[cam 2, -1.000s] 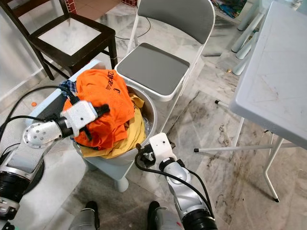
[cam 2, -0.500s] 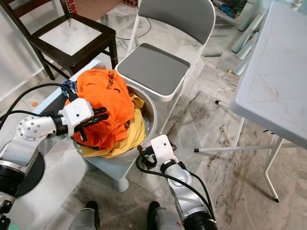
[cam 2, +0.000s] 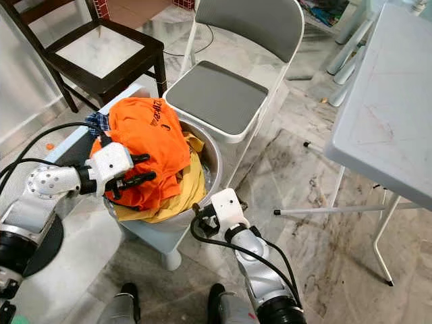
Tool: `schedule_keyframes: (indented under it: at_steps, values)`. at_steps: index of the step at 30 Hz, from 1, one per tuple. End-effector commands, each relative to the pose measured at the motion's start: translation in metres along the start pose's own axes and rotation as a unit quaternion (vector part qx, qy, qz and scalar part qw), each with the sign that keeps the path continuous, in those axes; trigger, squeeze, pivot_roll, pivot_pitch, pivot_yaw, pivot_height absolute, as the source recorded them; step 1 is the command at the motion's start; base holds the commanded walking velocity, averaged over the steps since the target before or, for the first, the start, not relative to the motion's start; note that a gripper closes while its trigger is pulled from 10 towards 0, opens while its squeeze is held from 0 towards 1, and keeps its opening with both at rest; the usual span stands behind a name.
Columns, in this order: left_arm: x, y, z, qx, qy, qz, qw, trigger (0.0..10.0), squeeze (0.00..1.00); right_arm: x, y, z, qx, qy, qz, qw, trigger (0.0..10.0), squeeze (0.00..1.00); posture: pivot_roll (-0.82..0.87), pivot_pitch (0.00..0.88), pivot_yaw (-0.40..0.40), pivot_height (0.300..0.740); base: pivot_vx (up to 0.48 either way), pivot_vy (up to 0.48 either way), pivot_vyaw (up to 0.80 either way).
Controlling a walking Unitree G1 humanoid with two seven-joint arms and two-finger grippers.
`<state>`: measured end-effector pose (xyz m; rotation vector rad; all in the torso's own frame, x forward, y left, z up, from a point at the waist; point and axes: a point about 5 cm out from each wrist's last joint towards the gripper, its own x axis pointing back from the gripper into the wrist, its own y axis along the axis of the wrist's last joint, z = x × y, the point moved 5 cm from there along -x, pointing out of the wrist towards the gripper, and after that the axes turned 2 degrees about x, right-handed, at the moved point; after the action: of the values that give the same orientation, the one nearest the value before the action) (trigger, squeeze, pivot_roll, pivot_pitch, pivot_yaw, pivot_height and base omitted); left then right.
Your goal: Hang hanger
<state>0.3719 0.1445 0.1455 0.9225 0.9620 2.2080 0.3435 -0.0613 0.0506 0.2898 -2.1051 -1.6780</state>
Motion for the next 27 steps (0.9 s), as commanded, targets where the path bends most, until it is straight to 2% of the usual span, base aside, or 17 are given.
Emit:
schedule_keyframes:
  at_steps: [1,6,11,16,17,23,27]
  values:
    - [-0.003,-0.004,-0.004,-0.021,-0.016,0.016,1.0,10.0,1.0,0.003,-0.01,0.001,0.001,0.002,0.015,1.0,10.0,0.0,0.18,0.298,-0.112,0.74,0.0,0.0,0.0]
    - [-0.006,-0.014,-0.003,-0.044,-0.016,0.043,0.998,10.0,1.0,0.003,-0.01,0.004,0.004,0.005,0.015,1.0,10.0,0.0,0.18,0.298,-0.111,0.74,0.0,0.0,0.0]
    - [-0.002,-0.033,-0.001,-0.064,-0.015,0.087,0.994,10.0,1.0,0.004,-0.011,0.005,0.004,0.005,0.016,1.0,10.0,0.0,0.17,0.298,-0.109,0.74,0.0,0.0,0.0]
    - [0.005,-0.047,0.004,-0.055,0.005,0.109,0.993,10.0,1.0,0.005,-0.013,0.005,0.005,0.005,0.018,1.0,10.0,0.0,0.17,0.299,-0.109,0.74,0.0,0.0,0.0]
    - [0.006,-0.05,0.006,-0.053,0.011,0.111,0.992,0.0,1.0,0.005,-0.013,0.005,0.005,0.005,0.019,1.0,10.0,0.0,0.17,0.299,-0.11,0.74,0.0,0.0,0.0]
    - [0.014,-0.058,0.014,-0.052,0.048,0.119,0.99,0.0,1.0,0.005,-0.013,0.005,0.007,0.007,0.021,1.0,10.0,0.0,0.18,0.301,-0.112,0.74,0.0,0.0,0.0]
    - [0.02,-0.062,0.022,-0.022,0.099,0.105,0.989,0.0,1.0,0.005,-0.014,0.005,0.01,0.01,0.023,1.0,10.0,0.0,0.18,0.303,-0.118,0.74,0.0,0.0,0.0]
